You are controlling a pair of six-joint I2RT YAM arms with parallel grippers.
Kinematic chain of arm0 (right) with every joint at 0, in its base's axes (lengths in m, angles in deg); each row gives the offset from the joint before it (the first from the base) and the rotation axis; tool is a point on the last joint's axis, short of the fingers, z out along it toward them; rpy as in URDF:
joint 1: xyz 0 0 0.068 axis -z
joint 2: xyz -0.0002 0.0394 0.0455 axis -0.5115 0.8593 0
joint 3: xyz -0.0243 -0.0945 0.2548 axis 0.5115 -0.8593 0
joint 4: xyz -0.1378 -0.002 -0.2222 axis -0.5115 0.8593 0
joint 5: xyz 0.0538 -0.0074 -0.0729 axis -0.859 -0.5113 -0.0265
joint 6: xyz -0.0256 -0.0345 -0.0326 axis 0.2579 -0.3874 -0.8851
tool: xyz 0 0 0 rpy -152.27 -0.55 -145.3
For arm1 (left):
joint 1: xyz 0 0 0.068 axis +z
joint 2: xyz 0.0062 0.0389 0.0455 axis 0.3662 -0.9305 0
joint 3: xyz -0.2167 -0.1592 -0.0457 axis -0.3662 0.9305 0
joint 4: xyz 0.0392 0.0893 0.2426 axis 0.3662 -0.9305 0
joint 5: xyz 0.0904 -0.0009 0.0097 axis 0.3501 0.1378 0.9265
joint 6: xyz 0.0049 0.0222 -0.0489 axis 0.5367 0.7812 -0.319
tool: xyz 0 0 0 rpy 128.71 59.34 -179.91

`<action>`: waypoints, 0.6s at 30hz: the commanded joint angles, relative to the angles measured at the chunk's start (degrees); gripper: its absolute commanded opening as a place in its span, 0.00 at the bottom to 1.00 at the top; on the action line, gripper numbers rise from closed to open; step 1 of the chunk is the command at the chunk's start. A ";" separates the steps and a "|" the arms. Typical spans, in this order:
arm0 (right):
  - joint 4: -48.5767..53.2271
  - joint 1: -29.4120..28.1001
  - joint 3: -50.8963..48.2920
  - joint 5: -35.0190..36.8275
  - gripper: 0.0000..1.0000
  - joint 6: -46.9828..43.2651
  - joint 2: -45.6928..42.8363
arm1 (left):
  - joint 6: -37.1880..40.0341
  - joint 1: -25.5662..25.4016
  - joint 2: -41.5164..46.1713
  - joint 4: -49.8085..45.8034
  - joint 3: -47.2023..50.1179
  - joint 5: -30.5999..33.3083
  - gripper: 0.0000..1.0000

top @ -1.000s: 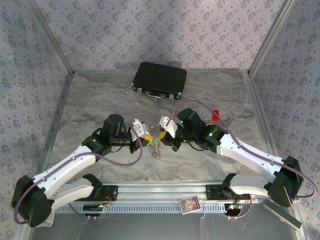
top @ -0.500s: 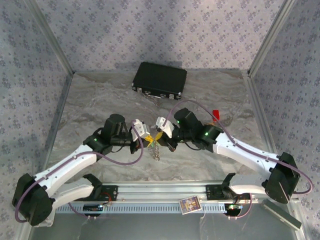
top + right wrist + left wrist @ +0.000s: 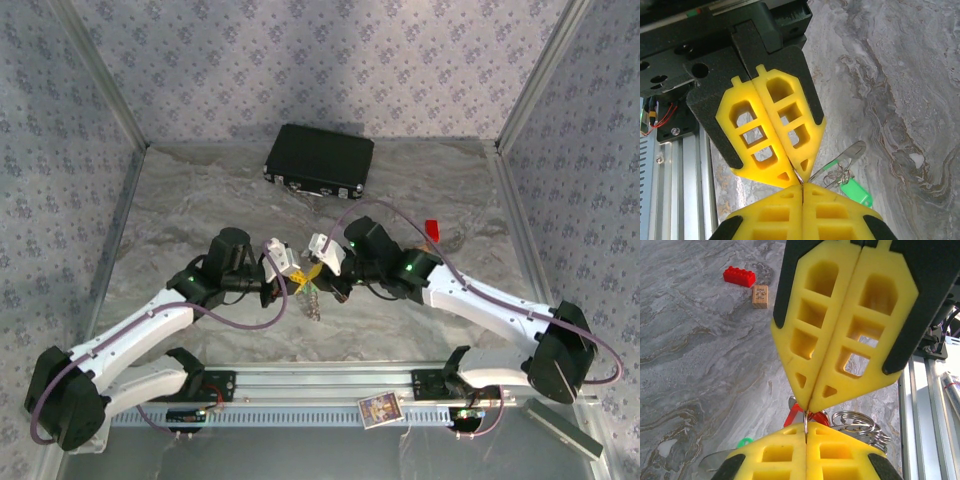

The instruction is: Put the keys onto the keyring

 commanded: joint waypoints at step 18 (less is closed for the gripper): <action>-1.34 0.62 1.36 7.32 0.00 6.69 -0.42 | -0.91 -0.57 1.29 1.34 -1.89 -1.63 0.00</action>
